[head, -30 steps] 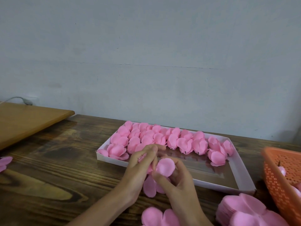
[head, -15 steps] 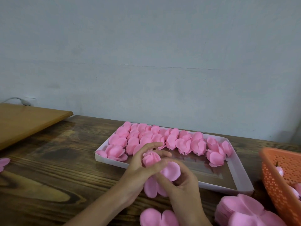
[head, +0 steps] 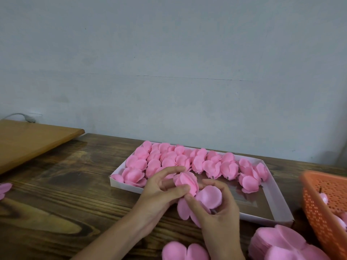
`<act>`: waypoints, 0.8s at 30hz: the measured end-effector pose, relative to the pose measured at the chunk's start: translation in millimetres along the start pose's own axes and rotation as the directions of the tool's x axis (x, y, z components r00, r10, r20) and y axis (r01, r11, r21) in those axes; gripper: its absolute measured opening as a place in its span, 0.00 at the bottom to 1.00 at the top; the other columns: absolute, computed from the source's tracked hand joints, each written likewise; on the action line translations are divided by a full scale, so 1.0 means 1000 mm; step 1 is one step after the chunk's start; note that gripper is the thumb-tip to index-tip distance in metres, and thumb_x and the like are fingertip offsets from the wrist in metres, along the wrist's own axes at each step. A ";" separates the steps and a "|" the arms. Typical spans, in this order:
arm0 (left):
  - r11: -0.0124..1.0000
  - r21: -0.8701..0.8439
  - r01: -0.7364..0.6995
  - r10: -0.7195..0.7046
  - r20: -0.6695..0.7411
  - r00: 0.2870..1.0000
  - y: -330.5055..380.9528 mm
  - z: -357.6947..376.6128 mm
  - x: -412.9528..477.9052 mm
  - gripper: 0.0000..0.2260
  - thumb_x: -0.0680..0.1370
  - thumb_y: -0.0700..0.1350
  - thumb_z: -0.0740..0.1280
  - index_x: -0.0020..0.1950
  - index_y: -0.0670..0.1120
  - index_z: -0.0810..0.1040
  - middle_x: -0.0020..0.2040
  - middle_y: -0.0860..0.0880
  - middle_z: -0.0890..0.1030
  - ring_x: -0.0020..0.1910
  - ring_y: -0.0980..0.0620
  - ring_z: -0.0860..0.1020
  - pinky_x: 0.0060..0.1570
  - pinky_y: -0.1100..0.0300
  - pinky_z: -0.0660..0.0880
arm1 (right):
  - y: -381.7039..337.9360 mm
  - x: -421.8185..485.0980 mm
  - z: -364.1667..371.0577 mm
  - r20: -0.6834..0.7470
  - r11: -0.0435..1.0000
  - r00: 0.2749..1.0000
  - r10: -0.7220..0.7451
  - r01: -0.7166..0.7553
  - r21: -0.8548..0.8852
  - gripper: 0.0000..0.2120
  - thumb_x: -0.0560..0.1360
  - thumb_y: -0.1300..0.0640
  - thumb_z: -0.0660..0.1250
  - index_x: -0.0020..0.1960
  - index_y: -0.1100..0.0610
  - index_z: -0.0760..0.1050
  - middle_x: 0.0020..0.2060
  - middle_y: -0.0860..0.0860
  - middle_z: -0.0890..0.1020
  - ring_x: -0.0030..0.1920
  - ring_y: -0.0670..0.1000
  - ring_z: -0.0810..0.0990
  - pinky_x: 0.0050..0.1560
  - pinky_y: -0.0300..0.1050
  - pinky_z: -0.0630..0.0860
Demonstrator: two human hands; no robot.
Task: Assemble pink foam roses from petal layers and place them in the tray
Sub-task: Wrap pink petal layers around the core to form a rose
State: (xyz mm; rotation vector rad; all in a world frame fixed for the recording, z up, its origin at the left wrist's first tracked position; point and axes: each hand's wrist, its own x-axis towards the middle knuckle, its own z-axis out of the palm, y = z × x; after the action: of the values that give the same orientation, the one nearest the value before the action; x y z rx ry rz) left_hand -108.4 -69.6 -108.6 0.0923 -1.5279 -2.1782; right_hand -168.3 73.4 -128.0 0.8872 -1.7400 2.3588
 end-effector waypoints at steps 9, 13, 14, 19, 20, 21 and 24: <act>0.982 0.174 -0.070 0.063 0.045 0.997 0.004 -0.003 -0.001 0.18 0.72 0.41 0.80 0.62 0.42 0.84 0.56 0.35 0.86 0.56 0.36 0.85 0.55 0.46 0.83 | -0.009 -0.003 0.005 0.013 0.997 0.998 0.062 -0.062 0.037 0.05 0.75 0.58 0.77 0.49 0.49 0.87 0.49 0.48 0.88 0.54 0.47 0.86 0.55 0.45 0.81; 0.964 0.238 -0.121 0.102 0.089 0.991 0.005 -0.002 -0.002 0.17 0.71 0.40 0.80 0.59 0.44 0.86 0.57 0.38 0.87 0.56 0.41 0.86 0.53 0.54 0.82 | -0.006 -0.001 0.002 -0.005 0.999 0.999 0.037 -0.037 -0.032 0.09 0.75 0.65 0.74 0.49 0.52 0.87 0.48 0.48 0.89 0.53 0.48 0.86 0.56 0.40 0.80; 0.960 0.248 -0.127 0.108 0.089 0.990 0.005 -0.001 -0.003 0.17 0.70 0.40 0.80 0.59 0.44 0.86 0.57 0.40 0.87 0.56 0.42 0.86 0.53 0.56 0.82 | -0.005 -0.001 0.002 -0.008 0.999 1.000 0.030 -0.030 -0.035 0.08 0.75 0.65 0.74 0.49 0.53 0.87 0.48 0.48 0.89 0.54 0.48 0.86 0.57 0.41 0.80; 0.944 0.284 -0.170 0.152 0.085 0.985 0.006 0.001 -0.004 0.17 0.68 0.41 0.82 0.55 0.43 0.88 0.55 0.41 0.87 0.55 0.44 0.86 0.52 0.57 0.82 | -0.005 -0.001 0.002 -0.040 0.999 0.999 -0.020 0.019 -0.028 0.09 0.73 0.64 0.75 0.49 0.52 0.88 0.49 0.50 0.87 0.53 0.48 0.86 0.57 0.40 0.79; 0.941 0.290 -0.173 0.153 0.089 0.984 0.006 0.001 -0.004 0.16 0.68 0.41 0.82 0.55 0.43 0.88 0.54 0.41 0.87 0.55 0.43 0.86 0.53 0.56 0.82 | -0.006 -0.001 0.002 -0.038 1.000 0.999 -0.019 0.018 -0.021 0.09 0.73 0.63 0.74 0.48 0.52 0.88 0.48 0.50 0.88 0.53 0.48 0.86 0.56 0.39 0.79; 0.939 0.298 -0.175 0.153 0.096 0.984 0.006 0.001 -0.004 0.16 0.68 0.41 0.82 0.55 0.43 0.88 0.55 0.41 0.87 0.56 0.42 0.86 0.54 0.55 0.83 | -0.006 -0.001 0.003 -0.034 1.000 0.999 -0.017 0.016 -0.017 0.09 0.73 0.63 0.74 0.48 0.51 0.88 0.48 0.49 0.88 0.52 0.48 0.86 0.56 0.38 0.78; 0.934 0.309 -0.177 0.153 0.102 0.983 0.008 0.000 -0.004 0.20 0.69 0.42 0.82 0.60 0.49 0.87 0.57 0.42 0.87 0.58 0.43 0.85 0.55 0.54 0.83 | -0.004 -0.002 0.003 -0.024 0.999 0.999 -0.025 0.025 -0.028 0.10 0.74 0.65 0.74 0.47 0.51 0.88 0.47 0.50 0.88 0.52 0.48 0.86 0.56 0.39 0.79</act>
State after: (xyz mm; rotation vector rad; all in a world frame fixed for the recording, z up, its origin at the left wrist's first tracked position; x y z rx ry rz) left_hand -102.2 -69.5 -102.6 -0.0158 -1.8495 -1.8104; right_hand -163.6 72.6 -124.6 0.8676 -1.7373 2.3147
